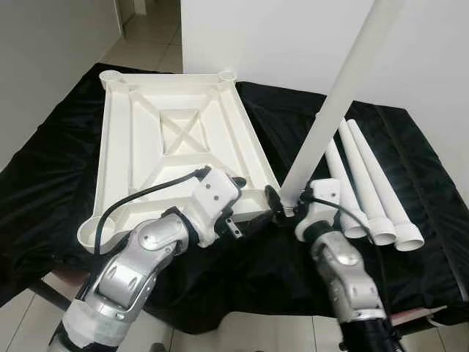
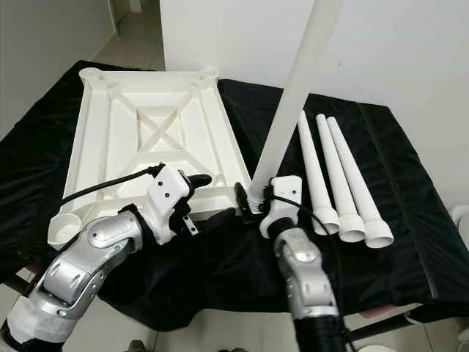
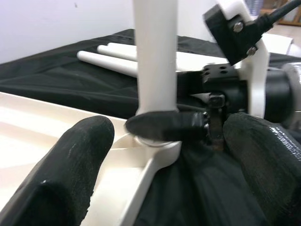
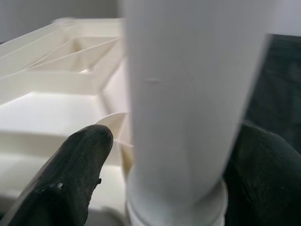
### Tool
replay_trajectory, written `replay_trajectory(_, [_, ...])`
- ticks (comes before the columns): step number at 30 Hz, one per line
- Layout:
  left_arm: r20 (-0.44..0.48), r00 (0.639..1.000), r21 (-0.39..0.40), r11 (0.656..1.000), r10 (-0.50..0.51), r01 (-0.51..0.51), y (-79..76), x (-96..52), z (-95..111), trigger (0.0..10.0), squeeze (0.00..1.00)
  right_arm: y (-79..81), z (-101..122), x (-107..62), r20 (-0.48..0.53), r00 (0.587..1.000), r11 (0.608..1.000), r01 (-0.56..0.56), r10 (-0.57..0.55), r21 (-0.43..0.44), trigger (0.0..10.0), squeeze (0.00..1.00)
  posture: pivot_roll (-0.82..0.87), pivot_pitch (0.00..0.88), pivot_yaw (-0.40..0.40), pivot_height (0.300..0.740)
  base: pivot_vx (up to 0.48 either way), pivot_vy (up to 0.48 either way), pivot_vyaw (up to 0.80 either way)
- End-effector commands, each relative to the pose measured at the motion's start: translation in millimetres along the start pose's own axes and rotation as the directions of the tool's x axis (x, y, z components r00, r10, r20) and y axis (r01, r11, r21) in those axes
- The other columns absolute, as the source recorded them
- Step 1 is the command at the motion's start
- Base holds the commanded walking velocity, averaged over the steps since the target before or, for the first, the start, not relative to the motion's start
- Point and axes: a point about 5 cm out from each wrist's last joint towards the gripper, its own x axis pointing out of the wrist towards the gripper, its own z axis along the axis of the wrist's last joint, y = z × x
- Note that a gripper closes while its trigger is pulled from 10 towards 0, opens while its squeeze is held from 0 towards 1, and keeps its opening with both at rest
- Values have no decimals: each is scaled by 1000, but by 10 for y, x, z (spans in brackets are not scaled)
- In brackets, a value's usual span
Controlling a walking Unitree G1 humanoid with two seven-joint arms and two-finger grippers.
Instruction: Building children table
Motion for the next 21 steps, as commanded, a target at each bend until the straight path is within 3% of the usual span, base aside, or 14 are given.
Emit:
replay_trajectory(1, [1, 995, -15, 995, -99, 99, -83, -3, -2, 10000, 0, 6, -37, 14, -11, 998, 998, -56, 55, -22, 10000, 0, 50, 60, -79, 740, 0, 0, 0])
replay_trajectory(11, [-48, 993, -9, 994, -107, 107, -97, -14, -141, 10000, 0, -146, -5, 202, -37, 989, 984, -148, 145, -104, 10000, 0, 60, 62, -79, 740, 0, 0, 0])
replay_trajectory(20, [-99, 993, 32, 997, -68, 71, -90, -1, -274, 10000, 0, -179, 8, 302, -38, 985, 979, -173, 170, -105, 10000, 0, 66, 65, -74, 740, 0, 0, 0])
replay_trajectory(21, [-96, 994, 41, 998, -50, 54, -75, 7, -273, 10000, 0, -183, -10, 319, -40, 984, 979, -179, 175, -101, 8784, 0, 66, 65, -74, 740, 0, 0, 0])
